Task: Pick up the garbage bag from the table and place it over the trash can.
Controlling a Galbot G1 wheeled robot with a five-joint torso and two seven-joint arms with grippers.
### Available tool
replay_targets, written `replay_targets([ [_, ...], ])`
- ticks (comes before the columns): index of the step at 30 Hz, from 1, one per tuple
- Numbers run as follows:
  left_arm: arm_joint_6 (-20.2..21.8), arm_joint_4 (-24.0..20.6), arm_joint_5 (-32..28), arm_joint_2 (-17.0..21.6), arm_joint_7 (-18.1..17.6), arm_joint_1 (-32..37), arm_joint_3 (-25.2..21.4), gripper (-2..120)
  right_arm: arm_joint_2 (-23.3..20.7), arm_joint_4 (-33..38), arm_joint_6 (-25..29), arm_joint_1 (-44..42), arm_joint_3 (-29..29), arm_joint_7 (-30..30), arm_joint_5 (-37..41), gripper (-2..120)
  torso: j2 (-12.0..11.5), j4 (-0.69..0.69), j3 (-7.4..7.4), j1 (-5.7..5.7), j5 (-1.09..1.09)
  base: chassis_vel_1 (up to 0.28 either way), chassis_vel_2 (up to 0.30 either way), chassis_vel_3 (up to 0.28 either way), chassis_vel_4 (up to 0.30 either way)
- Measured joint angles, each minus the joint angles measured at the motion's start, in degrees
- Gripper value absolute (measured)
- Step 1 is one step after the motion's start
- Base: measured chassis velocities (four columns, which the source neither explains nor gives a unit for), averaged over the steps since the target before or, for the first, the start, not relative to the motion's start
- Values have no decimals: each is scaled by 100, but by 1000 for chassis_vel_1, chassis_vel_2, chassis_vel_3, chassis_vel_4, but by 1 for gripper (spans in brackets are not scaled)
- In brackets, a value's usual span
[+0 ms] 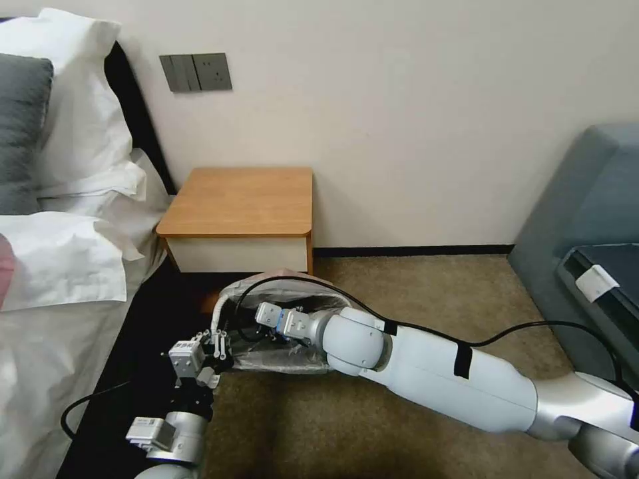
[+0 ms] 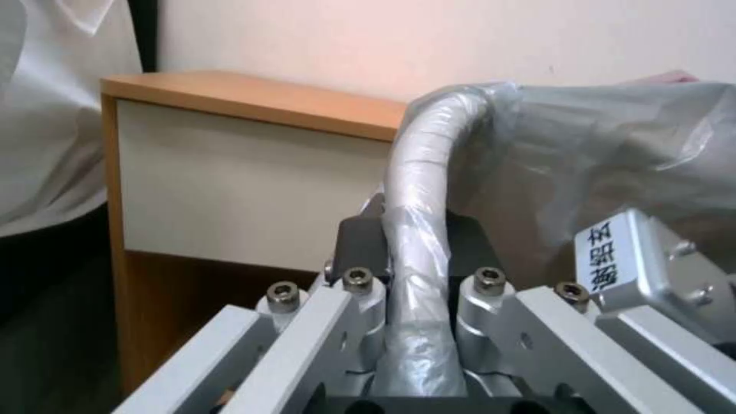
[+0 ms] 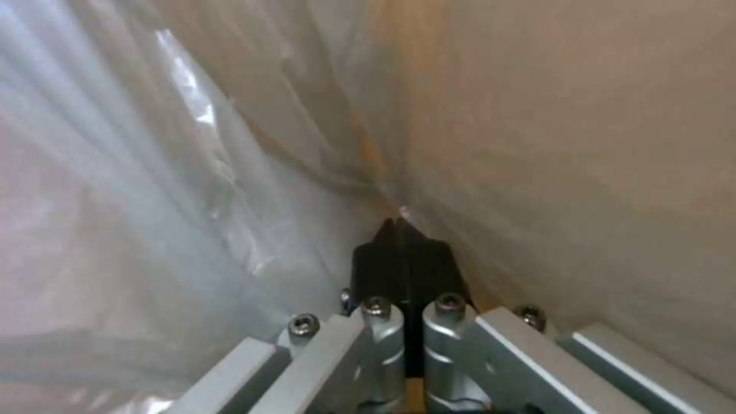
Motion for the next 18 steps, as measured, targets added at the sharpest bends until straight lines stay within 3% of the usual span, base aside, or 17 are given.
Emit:
replay_targets([
  [12,113,-49,-440,-19,-59,-33,10,7,3,-62,-172,152,-23,-170,64,0,0,0,0,0,0,0,0,0,0],
  [16,179,-27,-587,-24,-144,-67,-34,7,-102,232,-130,141,65,-15,394,0,0,0,0,0,1,0,0,0,0],
  [18,196,86,-681,-60,-166,-99,-132,7,-274,606,-8,140,66,406,871,0,0,0,0,0,1,0,0,0,0],
])
